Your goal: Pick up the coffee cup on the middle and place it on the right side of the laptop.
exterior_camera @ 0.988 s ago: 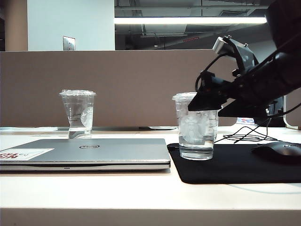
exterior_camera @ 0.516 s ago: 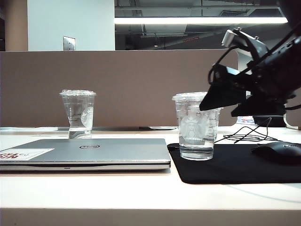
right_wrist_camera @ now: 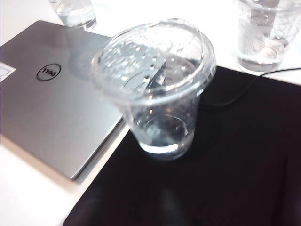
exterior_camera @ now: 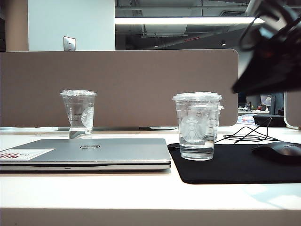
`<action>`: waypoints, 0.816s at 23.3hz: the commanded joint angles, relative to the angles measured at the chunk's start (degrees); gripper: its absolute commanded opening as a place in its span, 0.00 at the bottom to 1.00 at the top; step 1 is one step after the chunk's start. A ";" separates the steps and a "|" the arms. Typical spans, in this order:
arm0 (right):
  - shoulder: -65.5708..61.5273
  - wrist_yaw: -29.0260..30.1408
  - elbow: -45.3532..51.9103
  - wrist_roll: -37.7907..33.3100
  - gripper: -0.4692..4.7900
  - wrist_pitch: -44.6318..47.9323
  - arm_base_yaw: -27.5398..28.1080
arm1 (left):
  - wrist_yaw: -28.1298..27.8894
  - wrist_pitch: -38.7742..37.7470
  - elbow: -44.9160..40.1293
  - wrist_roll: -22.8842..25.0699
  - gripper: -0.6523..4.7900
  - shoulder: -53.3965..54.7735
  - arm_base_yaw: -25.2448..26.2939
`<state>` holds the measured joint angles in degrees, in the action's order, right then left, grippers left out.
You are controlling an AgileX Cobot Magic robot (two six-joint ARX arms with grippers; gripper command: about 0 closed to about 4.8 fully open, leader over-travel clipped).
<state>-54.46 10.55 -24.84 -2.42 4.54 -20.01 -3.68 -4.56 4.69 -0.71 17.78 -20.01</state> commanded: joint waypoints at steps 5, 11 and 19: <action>13.09 0.00 -0.26 -0.59 0.07 -7.04 -0.02 | -0.09 0.76 -0.98 0.24 0.11 -9.05 0.13; 18.27 -0.37 -0.26 -1.14 0.07 -9.18 -0.02 | 0.09 -0.59 -4.22 0.24 0.11 -17.99 1.05; 22.01 -0.42 -0.26 -2.36 0.07 -9.25 -0.07 | 0.26 -0.92 -4.24 0.24 0.11 -17.73 14.82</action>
<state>-32.80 10.31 -24.80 -4.56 -5.45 -20.08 -3.55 -6.13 0.25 -0.71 0.10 -7.05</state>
